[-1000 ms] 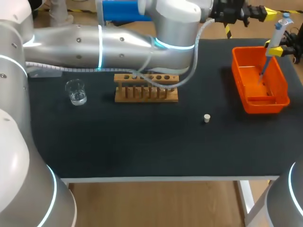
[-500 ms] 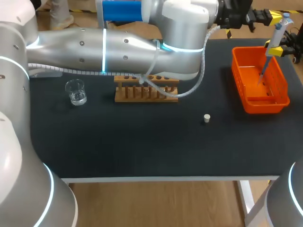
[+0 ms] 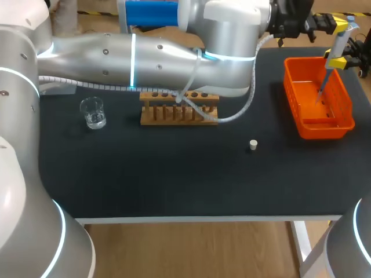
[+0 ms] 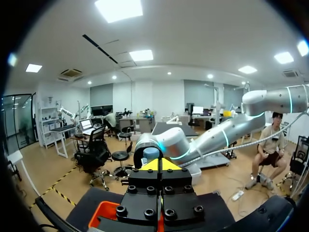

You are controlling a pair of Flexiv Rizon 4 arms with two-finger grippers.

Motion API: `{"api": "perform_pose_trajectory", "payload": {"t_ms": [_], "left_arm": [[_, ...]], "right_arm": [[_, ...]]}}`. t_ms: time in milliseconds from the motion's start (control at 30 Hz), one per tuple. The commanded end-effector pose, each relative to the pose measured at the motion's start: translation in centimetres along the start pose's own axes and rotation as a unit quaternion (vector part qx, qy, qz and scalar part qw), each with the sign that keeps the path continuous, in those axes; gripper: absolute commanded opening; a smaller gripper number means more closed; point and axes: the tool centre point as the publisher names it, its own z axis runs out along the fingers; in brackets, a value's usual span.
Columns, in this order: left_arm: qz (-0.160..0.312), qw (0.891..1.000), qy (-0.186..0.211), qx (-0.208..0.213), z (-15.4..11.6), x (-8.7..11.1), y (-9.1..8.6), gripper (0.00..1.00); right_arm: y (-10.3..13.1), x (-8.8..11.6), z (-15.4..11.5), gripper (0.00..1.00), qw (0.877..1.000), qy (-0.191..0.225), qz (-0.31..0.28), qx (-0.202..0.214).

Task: Invert the test tube, pick up the pipette, mount the tip to pipette, aspirate from beaker and dispense into the tube, eject the tip, return the pipette, and cap with the stopper.

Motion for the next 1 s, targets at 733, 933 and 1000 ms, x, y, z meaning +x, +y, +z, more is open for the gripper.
{"api": "perform_pose_trajectory", "payload": {"t_ms": [733, 933, 1000], "left_arm": [[-0.007, 1.000, -0.004, 0.012, 0.6, 0.2, 1.1, 0.00], [-0.010, 1.000, -0.003, 0.011, 0.7, 0.1, 1.6, 0.00], [-0.011, 1.000, -0.002, 0.011, 0.7, 0.0, 1.8, 0.00]], "right_arm": [[0.0, -0.2, -0.2, 0.00, 1.000, 0.003, 0.000, 0.000], [0.0, -0.2, -0.2, 0.00, 1.000, 0.003, 0.000, 0.000], [0.0, -0.2, -0.2, 0.00, 1.000, 0.003, 0.000, 0.000]]}}
